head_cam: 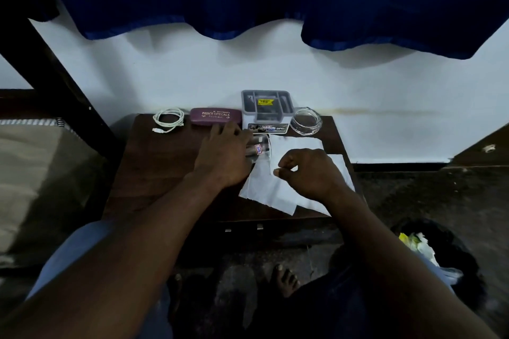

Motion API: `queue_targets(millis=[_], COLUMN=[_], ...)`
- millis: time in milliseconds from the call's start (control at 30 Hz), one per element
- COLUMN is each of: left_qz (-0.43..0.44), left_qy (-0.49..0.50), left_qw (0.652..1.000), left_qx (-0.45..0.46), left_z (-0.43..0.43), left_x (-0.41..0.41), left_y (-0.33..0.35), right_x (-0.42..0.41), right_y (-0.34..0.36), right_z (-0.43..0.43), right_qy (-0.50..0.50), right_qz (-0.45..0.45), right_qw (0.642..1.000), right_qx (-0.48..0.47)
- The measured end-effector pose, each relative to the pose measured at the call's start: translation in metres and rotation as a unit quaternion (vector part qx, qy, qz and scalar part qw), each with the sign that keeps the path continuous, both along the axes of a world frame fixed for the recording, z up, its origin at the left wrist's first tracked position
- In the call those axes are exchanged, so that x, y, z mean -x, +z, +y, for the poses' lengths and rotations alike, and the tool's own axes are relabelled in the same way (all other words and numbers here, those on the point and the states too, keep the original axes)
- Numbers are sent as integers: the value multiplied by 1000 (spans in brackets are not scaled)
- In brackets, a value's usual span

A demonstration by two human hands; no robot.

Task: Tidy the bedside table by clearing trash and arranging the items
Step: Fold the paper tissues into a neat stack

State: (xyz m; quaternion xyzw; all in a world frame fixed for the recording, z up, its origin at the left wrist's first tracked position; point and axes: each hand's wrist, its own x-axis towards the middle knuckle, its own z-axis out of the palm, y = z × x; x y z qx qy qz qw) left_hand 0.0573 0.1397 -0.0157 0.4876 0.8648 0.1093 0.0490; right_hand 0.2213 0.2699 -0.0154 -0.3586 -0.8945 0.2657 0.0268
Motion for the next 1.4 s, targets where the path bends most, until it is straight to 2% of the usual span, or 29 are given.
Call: queue_targets(millis=[300, 500, 833, 1167, 1400], left_qz=[43, -2, 6, -1, -90], left_qy=[-7, 1, -10, 48, 64], left_qw=[998, 997, 995, 993, 992], left_qx=[46, 83, 97, 112, 65], left_z=[34, 39, 39, 25, 25], left_x=[13, 28, 31, 55, 62], left_y=[-24, -31, -33, -25, -20], right_x=[33, 46, 52, 55, 58], right_y=[-4, -7, -10, -10, -11], right_z=[17, 21, 17, 17, 17], right_qy=[12, 25, 43, 34, 38], right_qz=[4, 7, -16, -21, -33], right_qw=[1000, 1000, 999, 999, 998], right_qx=[7, 14, -3, 22, 24])
